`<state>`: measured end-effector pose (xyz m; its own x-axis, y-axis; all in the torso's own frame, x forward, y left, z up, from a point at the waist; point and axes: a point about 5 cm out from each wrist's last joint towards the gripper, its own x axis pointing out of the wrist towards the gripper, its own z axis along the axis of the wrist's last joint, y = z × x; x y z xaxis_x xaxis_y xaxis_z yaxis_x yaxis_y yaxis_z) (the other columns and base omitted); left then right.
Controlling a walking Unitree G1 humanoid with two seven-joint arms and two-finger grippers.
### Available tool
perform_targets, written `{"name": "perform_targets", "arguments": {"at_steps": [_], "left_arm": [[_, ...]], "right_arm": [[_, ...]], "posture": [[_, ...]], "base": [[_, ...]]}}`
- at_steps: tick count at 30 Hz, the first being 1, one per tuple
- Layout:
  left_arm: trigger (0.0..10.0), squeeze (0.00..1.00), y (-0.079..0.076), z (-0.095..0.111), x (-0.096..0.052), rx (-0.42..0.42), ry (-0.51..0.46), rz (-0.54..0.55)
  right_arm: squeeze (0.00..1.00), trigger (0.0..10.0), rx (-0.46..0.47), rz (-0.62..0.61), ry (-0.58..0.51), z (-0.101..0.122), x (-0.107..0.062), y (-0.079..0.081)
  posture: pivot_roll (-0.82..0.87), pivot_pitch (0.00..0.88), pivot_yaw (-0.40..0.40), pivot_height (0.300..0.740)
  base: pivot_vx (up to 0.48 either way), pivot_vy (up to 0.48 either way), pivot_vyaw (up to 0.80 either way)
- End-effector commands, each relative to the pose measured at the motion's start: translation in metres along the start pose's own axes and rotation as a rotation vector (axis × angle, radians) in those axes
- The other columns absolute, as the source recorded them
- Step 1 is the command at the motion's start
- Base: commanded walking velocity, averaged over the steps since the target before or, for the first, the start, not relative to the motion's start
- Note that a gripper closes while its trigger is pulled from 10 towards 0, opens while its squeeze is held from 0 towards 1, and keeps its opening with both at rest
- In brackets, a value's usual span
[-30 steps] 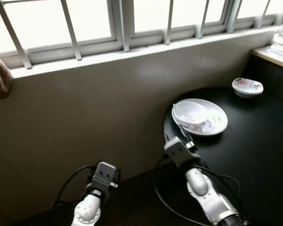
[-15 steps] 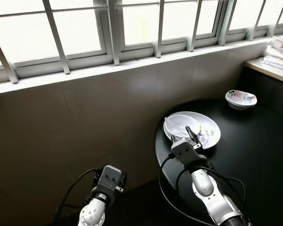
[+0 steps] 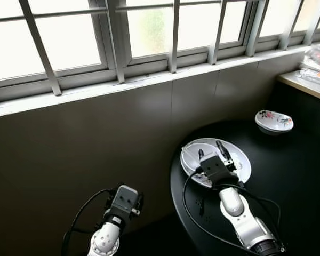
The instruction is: Kitchen organization
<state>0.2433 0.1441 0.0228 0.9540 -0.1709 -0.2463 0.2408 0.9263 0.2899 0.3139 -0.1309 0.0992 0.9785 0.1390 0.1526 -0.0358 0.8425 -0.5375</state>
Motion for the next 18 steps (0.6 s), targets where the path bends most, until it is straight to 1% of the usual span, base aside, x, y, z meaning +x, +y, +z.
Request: {"name": "perform_targets", "arguments": {"at_steps": [1,4,8,10,11,13,14,15,18], "left_arm": [[10.0,0.00,0.002,0.000,0.001,-0.001,-0.003,0.010],[10.0,0.00,0.002,0.000,0.001,-0.003,-0.007,0.008],[10.0,0.00,0.001,0.000,0.001,-0.004,-0.003,0.006],[10.0,0.00,0.001,-0.001,0.001,-0.005,-0.001,0.004],[10.0,0.00,0.001,-0.001,0.001,-0.006,0.000,0.004],[10.0,0.00,0.001,-0.002,0.001,-0.006,0.001,0.003],[10.0,0.00,0.001,-0.002,0.001,-0.007,0.002,0.002],[10.0,0.00,0.001,-0.002,0.001,-0.008,0.003,0.000],[10.0,0.00,0.000,-0.002,0.002,-0.011,0.004,-0.002]], "right_arm": [[0.00,10.0,0.014,-0.004,0.005,0.001,0.004,-0.004],[0.00,10.0,0.022,-0.008,0.006,0.002,0.006,-0.006],[0.00,10.0,0.091,-0.011,0.022,0.004,0.011,-0.011],[0.00,10.0,0.066,-0.031,0.021,0.009,0.013,-0.015],[0.00,10.0,0.042,-0.054,0.046,0.009,0.015,-0.018],[0.00,10.0,0.040,-0.089,0.096,0.009,0.017,-0.021],[0.00,10.0,0.064,-0.078,0.113,0.011,0.018,-0.020],[0.00,10.0,0.072,-0.044,0.124,0.015,0.019,-0.017],[0.00,10.0,0.077,-0.023,0.150,0.018,0.021,-0.015]], "posture": [[-0.03,0.000,0.010,0.740],[-0.03,0.000,0.010,0.740],[-0.03,0.000,0.008,0.740],[-0.03,0.000,0.008,0.740],[-0.03,0.000,0.008,0.740],[-0.04,0.000,0.009,0.740],[-0.04,0.000,0.009,0.740],[-0.04,0.000,0.009,0.740],[-0.04,0.000,0.010,0.740]], "base": [[0.000,0.000,0.00],[0.000,0.000,0.00],[0.000,0.000,0.00],[0.000,0.000,0.00],[0.000,0.000,0.00],[0.000,0.000,0.00],[0.000,0.000,0.00],[0.000,0.000,0.00],[0.000,0.000,0.00]]}}
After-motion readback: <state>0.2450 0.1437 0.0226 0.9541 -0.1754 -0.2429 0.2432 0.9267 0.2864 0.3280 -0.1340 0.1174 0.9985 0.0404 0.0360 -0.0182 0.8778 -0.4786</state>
